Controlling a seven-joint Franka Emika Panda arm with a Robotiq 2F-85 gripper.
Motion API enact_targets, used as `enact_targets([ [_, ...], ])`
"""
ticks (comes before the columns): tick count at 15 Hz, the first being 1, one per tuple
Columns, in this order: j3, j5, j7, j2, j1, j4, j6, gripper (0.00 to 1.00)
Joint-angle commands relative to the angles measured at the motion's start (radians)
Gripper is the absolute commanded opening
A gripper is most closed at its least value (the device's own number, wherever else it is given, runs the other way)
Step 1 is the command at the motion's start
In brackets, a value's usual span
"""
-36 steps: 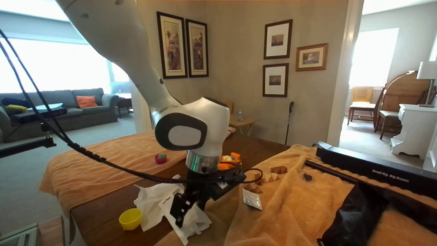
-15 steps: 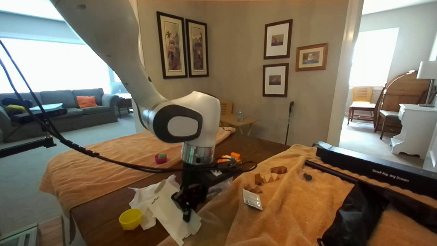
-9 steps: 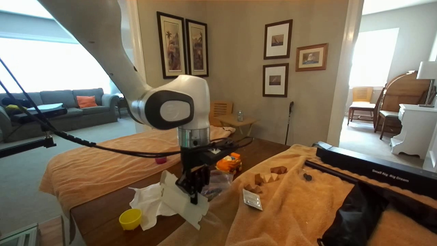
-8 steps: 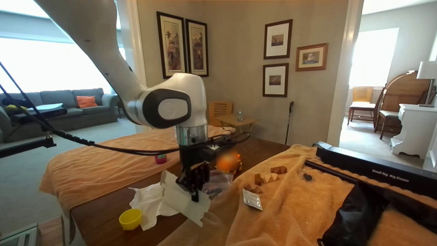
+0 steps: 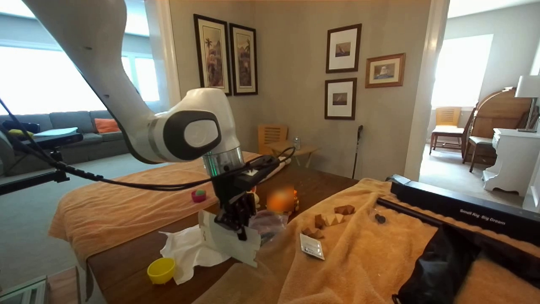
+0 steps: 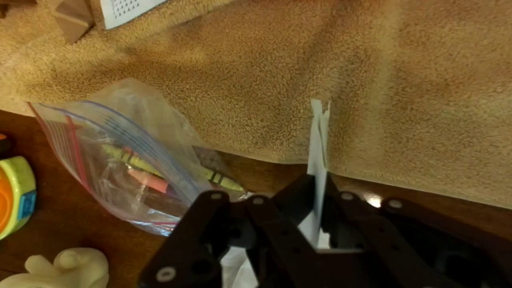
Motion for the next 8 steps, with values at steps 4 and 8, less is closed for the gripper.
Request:
enact_targets([
  [4,-0.025,-0.043,0.057,-0.012,-0.002,-0.065,0.146,0.01],
  [8,-0.043,-0.042,0.052,0.016,-0.009,-0.074,0.169,0.01],
])
